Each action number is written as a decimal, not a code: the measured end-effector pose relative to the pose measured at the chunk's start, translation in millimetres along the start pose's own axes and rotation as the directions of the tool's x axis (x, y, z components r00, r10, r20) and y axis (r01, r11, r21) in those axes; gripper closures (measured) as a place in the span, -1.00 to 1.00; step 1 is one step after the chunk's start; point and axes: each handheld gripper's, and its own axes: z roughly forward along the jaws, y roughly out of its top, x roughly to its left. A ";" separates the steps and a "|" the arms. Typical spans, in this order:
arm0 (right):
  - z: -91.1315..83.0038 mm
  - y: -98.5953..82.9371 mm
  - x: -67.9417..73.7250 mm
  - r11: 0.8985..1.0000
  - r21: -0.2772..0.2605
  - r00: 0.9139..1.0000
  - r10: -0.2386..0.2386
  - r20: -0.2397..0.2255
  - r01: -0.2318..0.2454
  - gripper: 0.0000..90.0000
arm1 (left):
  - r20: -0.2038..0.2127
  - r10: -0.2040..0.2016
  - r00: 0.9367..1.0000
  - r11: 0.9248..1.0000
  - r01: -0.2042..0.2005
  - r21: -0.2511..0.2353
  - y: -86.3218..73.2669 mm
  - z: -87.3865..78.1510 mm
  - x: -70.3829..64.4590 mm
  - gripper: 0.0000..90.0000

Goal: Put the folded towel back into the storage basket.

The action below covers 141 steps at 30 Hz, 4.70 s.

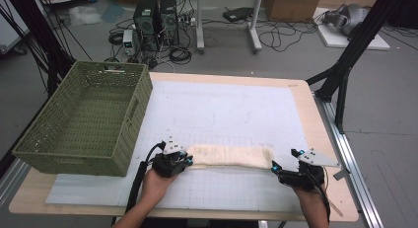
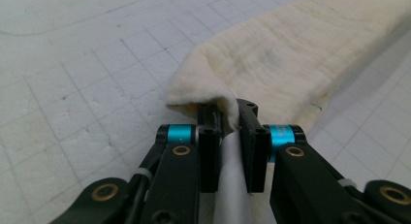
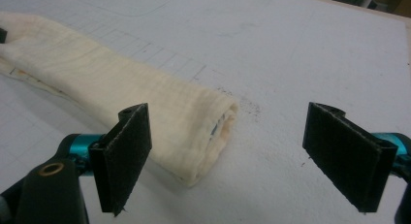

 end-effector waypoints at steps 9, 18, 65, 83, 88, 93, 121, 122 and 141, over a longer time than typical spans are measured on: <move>9.3 -4.0 -4.6 0.998 0.039 0.998 0.047 0.030 -0.048 -0.64 | 0.045 -0.051 0.998 0.998 0.052 -0.035 -1.6 -3.4 6.5 0.83; 20.1 -3.1 2.4 0.997 0.076 0.999 0.035 0.005 -0.035 -0.59 | 0.072 -0.036 0.997 0.995 0.042 -0.086 -2.2 -9.8 7.3 0.82; 33.5 3.5 -1.7 0.996 0.066 0.979 0.065 -0.196 -0.053 0.79 | 0.117 0.041 0.992 0.978 -0.015 -0.210 -4.9 -38.4 7.6 0.82; 26.2 22.1 -4.8 0.995 -0.095 0.969 0.011 -0.247 -0.035 0.80 | 0.116 0.071 0.991 0.951 -0.032 -0.308 1.8 -68.6 7.6 0.83; 27.1 26.7 -2.3 0.994 -0.108 0.967 0.002 -0.256 -0.031 0.80 | 0.109 0.079 0.991 0.944 -0.039 -0.327 3.2 -76.7 7.5 0.83; 24.8 32.5 -0.7 0.990 -0.139 0.965 -0.015 -0.262 -0.022 0.80 | 0.104 0.082 0.991 0.935 -0.040 -0.352 5.3 -84.8 7.7 0.83; 39.3 85.8 10.8 0.976 -0.213 0.957 -0.113 -0.268 0.056 0.80 | 0.055 0.059 0.997 0.894 -0.028 -0.448 14.1 -117.1 25.9 0.83; 40.3 87.9 11.7 0.976 -0.211 0.956 -0.115 -0.269 0.058 0.80 | 0.054 0.059 0.997 0.893 -0.029 -0.449 14.1 -118.4 26.6 0.83; 56.8 132.0 14.9 0.966 -0.243 0.953 -0.148 -0.265 0.083 0.80 | 0.016 0.060 0.998 0.875 -0.045 -0.482 19.2 -134.8 31.2 0.84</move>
